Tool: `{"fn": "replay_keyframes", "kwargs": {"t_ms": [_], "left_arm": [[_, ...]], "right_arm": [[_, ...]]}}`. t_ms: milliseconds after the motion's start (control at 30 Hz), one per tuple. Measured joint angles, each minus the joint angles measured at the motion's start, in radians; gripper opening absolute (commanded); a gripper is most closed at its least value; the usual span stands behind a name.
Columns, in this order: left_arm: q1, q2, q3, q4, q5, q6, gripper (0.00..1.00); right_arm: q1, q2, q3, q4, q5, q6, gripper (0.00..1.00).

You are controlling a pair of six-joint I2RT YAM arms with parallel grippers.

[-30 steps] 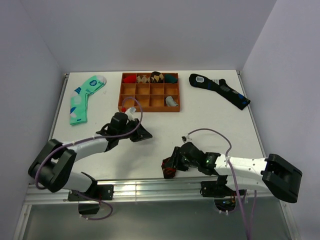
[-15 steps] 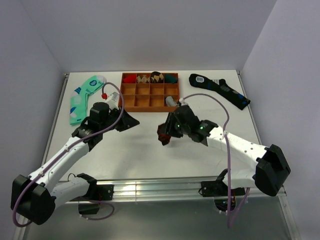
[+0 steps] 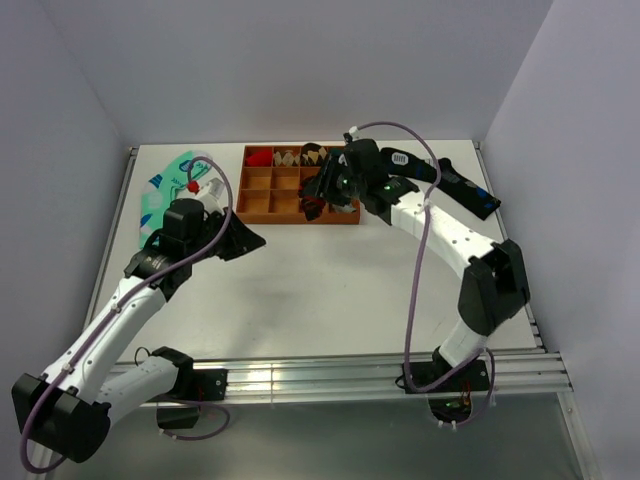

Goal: Roll the socks
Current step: Place the sock in the storage box.

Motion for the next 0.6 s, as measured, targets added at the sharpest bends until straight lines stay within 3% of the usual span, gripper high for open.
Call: {"fn": "replay_keyframes", "kwargs": {"t_ms": [300, 600], "left_arm": [[0.011, -0.006, 0.099, -0.080, -0.018, 0.037, 0.15], [0.018, -0.002, 0.104, -0.105, -0.023, 0.052, 0.14]], "right_arm": [[-0.096, 0.257, 0.098, 0.143, -0.164, 0.009, 0.00], [-0.163, 0.449, 0.183, 0.254, -0.267, 0.035, 0.00]]}}
